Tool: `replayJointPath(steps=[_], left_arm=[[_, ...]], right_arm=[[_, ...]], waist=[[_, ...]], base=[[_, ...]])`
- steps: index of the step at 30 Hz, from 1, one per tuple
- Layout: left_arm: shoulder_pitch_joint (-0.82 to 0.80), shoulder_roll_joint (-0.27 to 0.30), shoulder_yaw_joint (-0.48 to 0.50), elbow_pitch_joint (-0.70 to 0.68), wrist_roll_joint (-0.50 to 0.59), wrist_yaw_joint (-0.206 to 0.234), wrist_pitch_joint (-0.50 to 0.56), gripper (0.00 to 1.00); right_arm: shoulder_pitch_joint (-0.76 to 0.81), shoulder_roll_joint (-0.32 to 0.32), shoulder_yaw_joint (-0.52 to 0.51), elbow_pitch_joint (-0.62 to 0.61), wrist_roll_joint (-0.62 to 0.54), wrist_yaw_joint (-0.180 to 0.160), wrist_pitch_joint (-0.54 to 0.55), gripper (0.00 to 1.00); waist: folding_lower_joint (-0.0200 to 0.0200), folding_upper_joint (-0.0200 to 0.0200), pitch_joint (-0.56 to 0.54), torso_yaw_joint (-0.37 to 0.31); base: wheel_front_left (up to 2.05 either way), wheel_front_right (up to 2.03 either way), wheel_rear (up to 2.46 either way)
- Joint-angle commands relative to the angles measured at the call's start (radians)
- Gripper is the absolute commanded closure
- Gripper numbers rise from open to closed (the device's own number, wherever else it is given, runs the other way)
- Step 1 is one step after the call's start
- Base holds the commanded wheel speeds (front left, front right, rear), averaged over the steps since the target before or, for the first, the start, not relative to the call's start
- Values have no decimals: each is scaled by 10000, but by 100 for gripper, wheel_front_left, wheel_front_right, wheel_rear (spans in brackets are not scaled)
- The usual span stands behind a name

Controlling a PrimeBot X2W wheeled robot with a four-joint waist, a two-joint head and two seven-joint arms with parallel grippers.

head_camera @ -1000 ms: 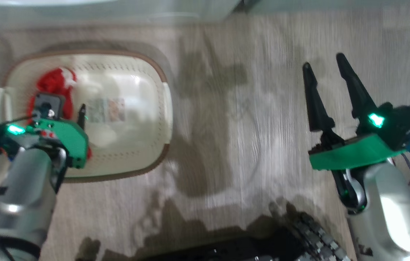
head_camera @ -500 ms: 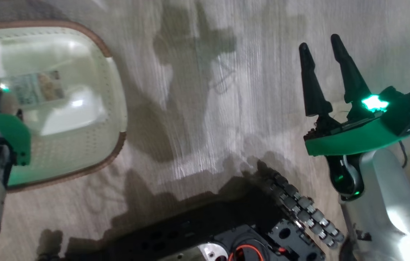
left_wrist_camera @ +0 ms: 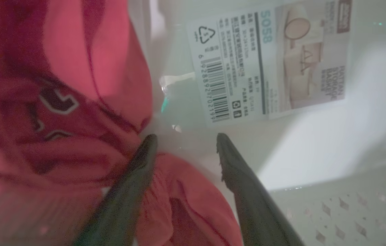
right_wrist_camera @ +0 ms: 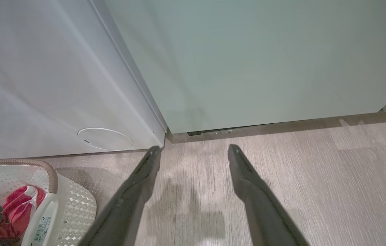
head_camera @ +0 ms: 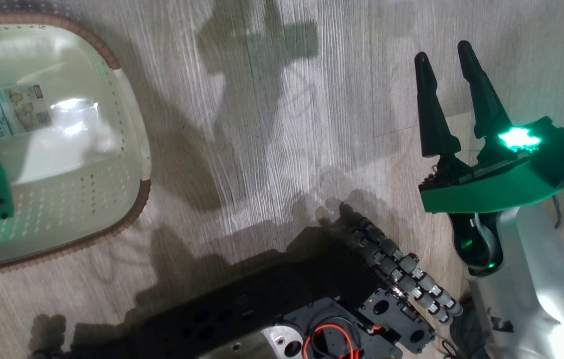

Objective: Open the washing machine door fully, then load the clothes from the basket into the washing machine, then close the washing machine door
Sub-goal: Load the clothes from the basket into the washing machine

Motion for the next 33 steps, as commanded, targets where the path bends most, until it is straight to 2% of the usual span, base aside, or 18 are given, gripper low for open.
replayJointPath(steps=[1,2,6,11,17,27,33], left_arm=[[253,390,233,65,-50,21,18,36],[202,374,227,99,-67,24,33,100],[21,336,233,185,-132,124,-48,100],[-86,280,223,-141,-173,205,-1106,100],[174,-105,350,-915,-428,247,-2218,100],[1403,-826,570,-3589,-701,589,-2726,100],[2607,-1172,710,-6172,-705,968,-2753,100]], right_arm=[[275,-26,187,-253,75,-2,-63,0],[270,-26,195,-258,70,-2,-63,0],[280,-26,185,-267,23,-2,-64,0],[369,-26,46,-247,-64,-2,-64,0],[441,-26,-173,-313,-213,-2,-64,0],[594,-26,-485,-307,-737,-2,-64,0],[815,-26,-661,-263,-1131,-2,-64,0]], waist=[[0,0,-8,6],[0,0,-13,10],[0,0,-74,66],[0,0,-434,239],[0,0,-945,638],[0,0,-2061,1418],[0,0,-2925,1940]], base=[[0,0,0],[0,0,0],[0,0,0],[0,0,0],[0,0,0],[0,0,0],[0,0,0]])
